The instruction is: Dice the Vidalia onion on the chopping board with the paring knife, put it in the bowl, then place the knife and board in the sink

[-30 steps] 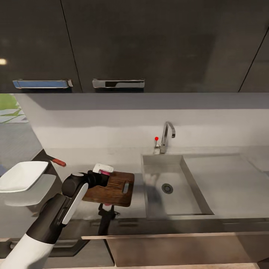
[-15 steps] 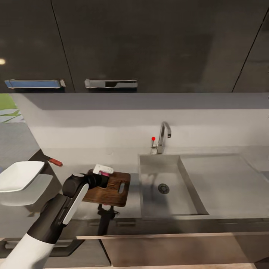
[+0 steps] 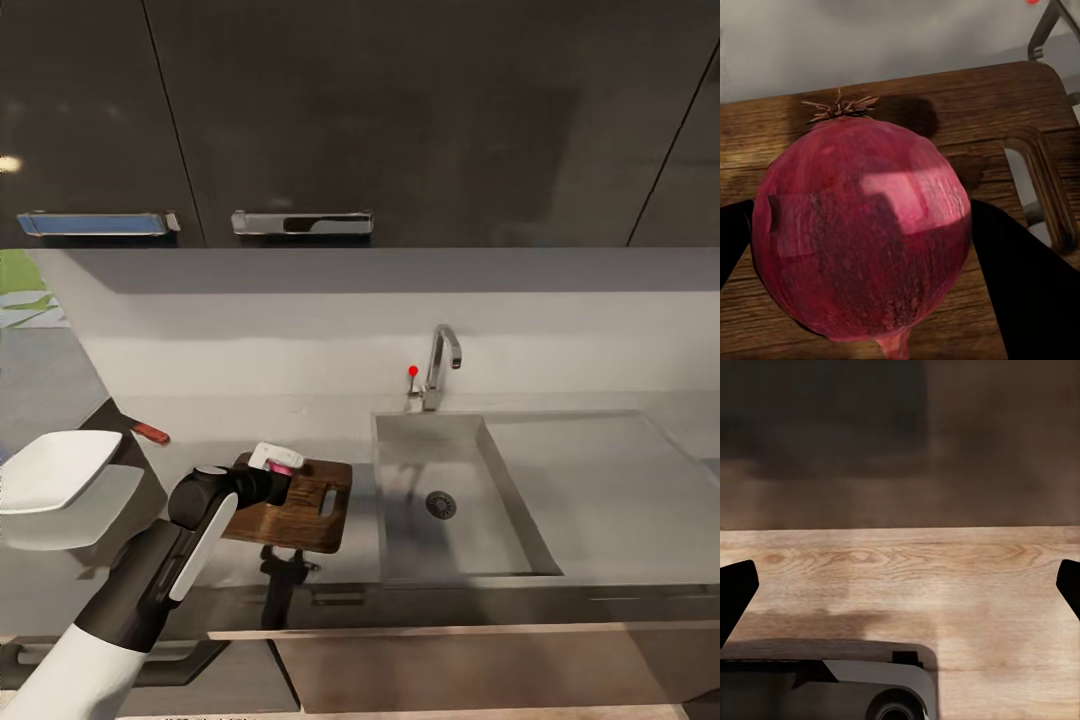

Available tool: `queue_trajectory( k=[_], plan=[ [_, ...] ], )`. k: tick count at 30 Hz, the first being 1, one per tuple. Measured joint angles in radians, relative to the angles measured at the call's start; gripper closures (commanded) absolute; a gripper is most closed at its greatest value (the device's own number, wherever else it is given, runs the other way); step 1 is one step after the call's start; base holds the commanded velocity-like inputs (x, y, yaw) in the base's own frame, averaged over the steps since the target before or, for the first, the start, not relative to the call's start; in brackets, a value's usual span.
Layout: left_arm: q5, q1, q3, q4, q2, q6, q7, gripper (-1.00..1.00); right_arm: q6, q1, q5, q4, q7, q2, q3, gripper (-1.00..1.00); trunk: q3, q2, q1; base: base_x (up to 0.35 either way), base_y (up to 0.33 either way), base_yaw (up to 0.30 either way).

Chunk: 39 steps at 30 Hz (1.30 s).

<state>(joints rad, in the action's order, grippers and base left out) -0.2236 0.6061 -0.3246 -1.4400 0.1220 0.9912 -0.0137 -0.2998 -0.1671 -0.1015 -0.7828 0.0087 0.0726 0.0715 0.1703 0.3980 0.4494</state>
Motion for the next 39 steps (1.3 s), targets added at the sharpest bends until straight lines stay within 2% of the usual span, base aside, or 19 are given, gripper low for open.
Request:
queue_trajectory(
  k=[39],
  plan=[
    [0.0,0.0,-0.001,0.008,0.0,0.0,0.0,1.0,0.0,0.0,0.0,0.0,0.0,0.0,0.0,-1.0,0.019,0.0,0.0,0.0,0.001,0.013]
  ],
)
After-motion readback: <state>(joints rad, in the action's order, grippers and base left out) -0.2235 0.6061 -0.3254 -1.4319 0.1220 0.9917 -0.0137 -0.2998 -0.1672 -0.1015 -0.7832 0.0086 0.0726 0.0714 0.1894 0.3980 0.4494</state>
